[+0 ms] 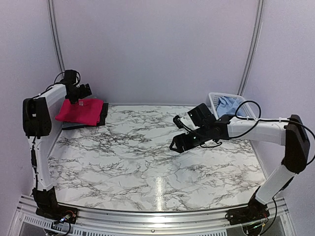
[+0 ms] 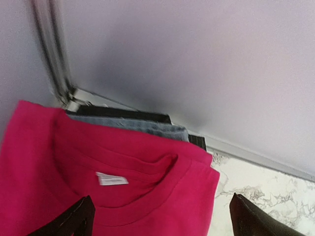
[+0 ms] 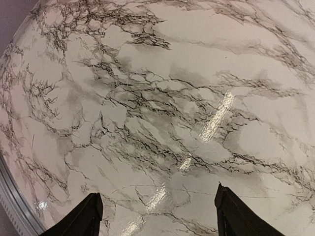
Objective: Fold and stack the mixed laundry pile
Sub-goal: Adjust the square-folded T-shirt at the corner of the board.
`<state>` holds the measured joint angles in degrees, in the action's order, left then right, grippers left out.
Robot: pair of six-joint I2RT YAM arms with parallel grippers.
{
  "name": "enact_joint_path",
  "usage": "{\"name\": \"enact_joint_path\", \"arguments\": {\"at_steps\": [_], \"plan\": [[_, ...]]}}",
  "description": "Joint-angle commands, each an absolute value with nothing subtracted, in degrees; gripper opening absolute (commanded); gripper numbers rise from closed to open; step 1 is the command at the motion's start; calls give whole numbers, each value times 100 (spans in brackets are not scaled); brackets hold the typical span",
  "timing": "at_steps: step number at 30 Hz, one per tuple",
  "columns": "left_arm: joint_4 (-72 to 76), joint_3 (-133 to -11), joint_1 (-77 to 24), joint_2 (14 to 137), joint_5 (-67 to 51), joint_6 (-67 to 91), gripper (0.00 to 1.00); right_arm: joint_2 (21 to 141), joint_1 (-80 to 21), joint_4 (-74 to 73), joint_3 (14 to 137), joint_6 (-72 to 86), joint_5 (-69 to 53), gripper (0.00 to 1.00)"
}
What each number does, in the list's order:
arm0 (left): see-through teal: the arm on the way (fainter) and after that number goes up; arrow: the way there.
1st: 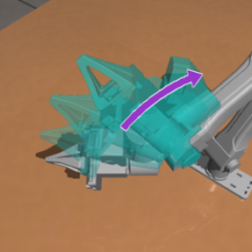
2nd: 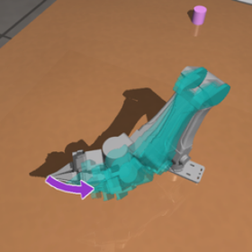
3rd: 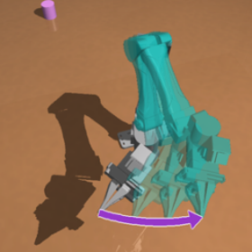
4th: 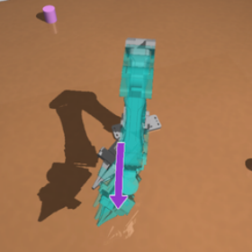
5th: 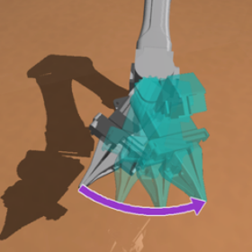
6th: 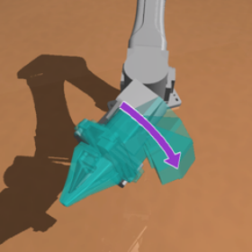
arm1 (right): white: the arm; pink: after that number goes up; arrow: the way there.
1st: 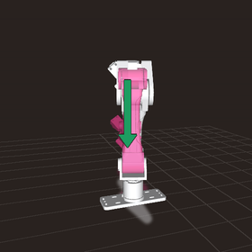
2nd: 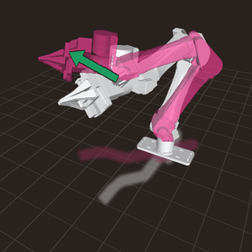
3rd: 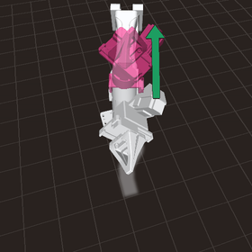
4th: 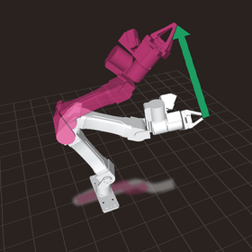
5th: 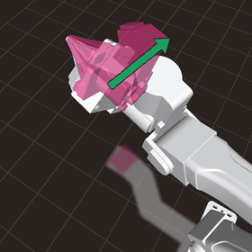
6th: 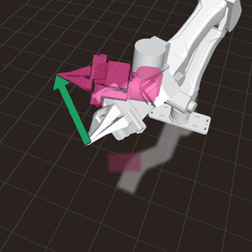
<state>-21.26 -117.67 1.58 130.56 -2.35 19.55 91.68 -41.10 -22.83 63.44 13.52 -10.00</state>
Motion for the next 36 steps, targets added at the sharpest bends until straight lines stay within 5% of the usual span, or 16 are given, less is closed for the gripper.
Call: {"name": "enact_joint_path", "arguments": {"at_steps": [1,21,36], "plan": [[-2162,-11397,656,12108,447,1854,99,8924,-4075,-2124,6232,1541,-1027,74],[-2021,-9797,1385,12678,346,2460,99,8499,-4056,-2403,6161,1504,-806,75],[-2640,-9708,1320,10577,673,2241,99,7616,-3057,-2683,6220,1162,-828,81]]}}
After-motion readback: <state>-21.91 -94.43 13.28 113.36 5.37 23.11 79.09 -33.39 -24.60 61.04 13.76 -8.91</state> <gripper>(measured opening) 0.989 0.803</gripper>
